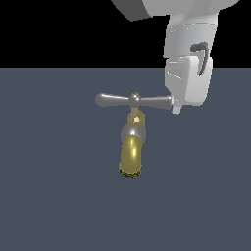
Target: Turn on the faucet by rotating a designated handle.
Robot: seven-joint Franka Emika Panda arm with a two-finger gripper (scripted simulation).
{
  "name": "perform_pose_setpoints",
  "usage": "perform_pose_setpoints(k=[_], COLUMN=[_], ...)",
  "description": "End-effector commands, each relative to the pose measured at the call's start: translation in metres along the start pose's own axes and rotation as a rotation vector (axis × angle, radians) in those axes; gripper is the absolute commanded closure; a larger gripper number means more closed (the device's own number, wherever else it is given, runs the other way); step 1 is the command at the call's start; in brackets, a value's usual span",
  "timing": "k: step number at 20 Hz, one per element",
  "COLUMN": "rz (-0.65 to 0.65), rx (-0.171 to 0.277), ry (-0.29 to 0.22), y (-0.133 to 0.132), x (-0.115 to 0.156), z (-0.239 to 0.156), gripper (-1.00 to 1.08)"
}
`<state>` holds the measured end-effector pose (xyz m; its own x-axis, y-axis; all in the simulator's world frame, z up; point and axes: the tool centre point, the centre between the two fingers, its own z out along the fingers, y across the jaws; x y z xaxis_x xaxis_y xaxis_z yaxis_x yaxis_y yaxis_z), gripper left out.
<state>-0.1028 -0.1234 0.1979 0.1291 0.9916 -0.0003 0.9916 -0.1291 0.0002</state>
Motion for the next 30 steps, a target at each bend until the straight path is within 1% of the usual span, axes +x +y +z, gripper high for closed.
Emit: perform_pose_setpoints(k=[1,30], rz=[0.000,0.000], rx=[0.000,0.000], ry=[0.000,0.000], y=[0.000,0.075], x=[0.000,-0.007], z=[0.000,0.000], gripper=[1.08,1.08])
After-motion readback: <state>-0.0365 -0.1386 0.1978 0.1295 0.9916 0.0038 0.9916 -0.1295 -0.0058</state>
